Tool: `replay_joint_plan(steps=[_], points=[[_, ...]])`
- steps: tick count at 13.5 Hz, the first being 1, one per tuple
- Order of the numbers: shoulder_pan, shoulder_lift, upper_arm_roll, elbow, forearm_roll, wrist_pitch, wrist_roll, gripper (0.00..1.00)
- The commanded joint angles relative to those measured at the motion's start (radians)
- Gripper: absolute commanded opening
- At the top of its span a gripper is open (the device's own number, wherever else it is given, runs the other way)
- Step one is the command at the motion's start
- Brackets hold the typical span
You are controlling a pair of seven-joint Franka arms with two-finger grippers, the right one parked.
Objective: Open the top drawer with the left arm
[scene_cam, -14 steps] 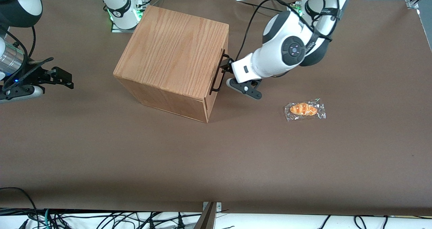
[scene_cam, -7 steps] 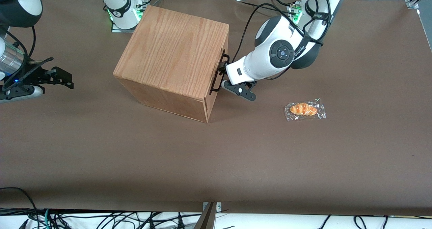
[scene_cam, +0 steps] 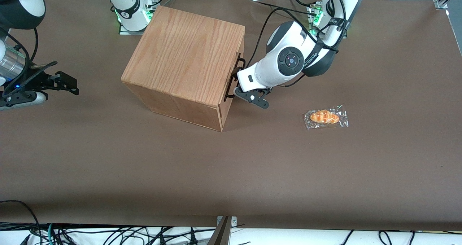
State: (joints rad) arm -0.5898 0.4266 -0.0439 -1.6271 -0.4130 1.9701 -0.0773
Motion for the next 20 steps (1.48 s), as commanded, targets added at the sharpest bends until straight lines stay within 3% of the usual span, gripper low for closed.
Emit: replay_joint_plan(steps=[1, 4, 16, 20], points=[[-0.007, 0.012, 0.009, 0.027, 0.030, -0.007, -0.013, 1.00], [0.004, 0.006, 0.009, 0.023, 0.085, -0.019, -0.013, 1.00], [0.105, -0.043, 0.012, 0.010, 0.089, -0.163, 0.008, 1.00], [0.122, -0.040, 0.009, -0.005, 0.166, -0.175, 0.037, 1.00]])
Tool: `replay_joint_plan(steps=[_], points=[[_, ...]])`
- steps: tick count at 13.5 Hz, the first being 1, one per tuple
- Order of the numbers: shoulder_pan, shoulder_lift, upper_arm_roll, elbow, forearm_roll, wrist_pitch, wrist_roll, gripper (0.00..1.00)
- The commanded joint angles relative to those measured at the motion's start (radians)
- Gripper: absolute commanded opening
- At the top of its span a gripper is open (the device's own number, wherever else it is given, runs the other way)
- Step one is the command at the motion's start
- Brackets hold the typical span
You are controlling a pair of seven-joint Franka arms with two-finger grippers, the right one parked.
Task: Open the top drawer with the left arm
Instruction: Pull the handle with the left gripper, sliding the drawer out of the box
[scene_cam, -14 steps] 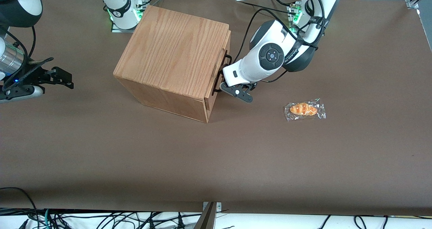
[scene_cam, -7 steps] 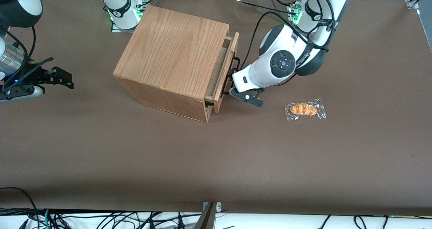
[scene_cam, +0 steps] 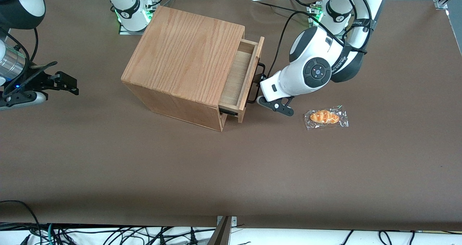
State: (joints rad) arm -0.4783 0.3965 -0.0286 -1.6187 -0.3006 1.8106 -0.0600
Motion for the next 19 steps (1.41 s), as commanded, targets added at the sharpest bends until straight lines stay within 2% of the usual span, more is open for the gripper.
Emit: replay_joint_plan(steps=[1, 19], points=[[0.009, -0.010, -0.007, -0.015, 0.057, -0.016, 0.020, 1.00], [0.162, -0.022, -0.007, -0.023, 0.080, -0.096, 0.201, 1.00]])
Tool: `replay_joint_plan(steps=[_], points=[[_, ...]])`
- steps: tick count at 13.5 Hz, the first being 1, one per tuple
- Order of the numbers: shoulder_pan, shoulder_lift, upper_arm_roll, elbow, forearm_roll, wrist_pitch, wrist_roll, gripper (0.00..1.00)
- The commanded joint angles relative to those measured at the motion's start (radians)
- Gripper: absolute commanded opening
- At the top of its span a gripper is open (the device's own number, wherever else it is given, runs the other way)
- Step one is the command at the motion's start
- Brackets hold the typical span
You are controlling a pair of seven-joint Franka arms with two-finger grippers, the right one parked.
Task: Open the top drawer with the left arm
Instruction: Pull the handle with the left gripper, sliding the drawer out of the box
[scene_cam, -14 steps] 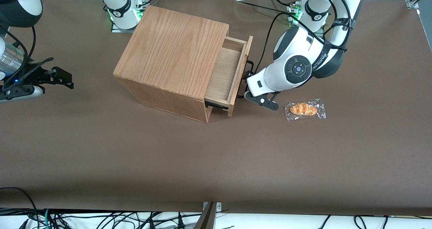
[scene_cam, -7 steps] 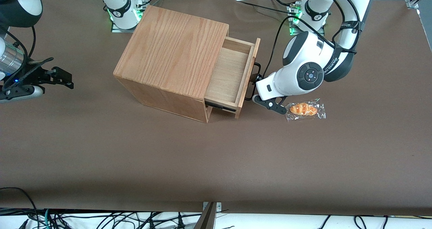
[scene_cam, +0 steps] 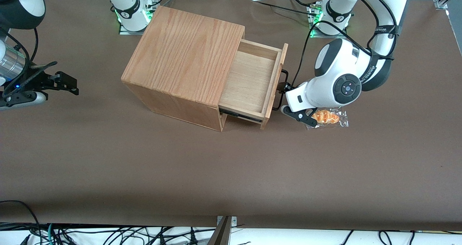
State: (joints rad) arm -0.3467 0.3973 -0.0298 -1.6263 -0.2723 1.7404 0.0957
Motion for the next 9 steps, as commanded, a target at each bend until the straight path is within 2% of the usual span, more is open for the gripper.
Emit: replay_joint_plan(steps=[1, 9], points=[[0.037, -0.025, -0.004, -0.015, 0.051, -0.028, 0.055, 1.00], [0.060, -0.031, -0.008, -0.007, 0.047, -0.045, 0.075, 1.00]])
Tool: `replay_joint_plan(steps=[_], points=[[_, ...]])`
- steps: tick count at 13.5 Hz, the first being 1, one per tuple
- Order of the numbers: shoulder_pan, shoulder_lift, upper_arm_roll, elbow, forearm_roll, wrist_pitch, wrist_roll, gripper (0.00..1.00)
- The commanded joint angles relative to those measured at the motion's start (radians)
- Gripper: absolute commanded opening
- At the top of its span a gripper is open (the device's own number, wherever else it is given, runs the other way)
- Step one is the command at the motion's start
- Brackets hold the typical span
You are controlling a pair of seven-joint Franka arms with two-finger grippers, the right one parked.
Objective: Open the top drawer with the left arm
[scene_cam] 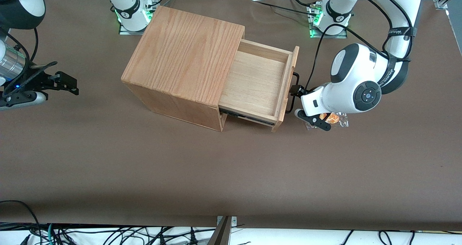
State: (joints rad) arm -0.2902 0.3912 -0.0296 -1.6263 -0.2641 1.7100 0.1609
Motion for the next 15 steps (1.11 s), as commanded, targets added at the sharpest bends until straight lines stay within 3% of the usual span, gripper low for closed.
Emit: replay_joint_plan(steps=[1, 5, 9, 13, 15], points=[[-0.001, -0.028, -0.009, 0.005, 0.028, -0.042, 0.000, 1.00], [0.000, -0.098, -0.036, 0.017, 0.025, -0.117, -0.026, 1.00], [0.022, -0.114, -0.018, 0.143, 0.039, -0.243, -0.029, 1.00], [0.143, -0.158, -0.015, 0.209, 0.045, -0.316, -0.027, 1.00], [0.189, -0.181, -0.016, 0.212, 0.106, -0.334, -0.023, 1.00]])
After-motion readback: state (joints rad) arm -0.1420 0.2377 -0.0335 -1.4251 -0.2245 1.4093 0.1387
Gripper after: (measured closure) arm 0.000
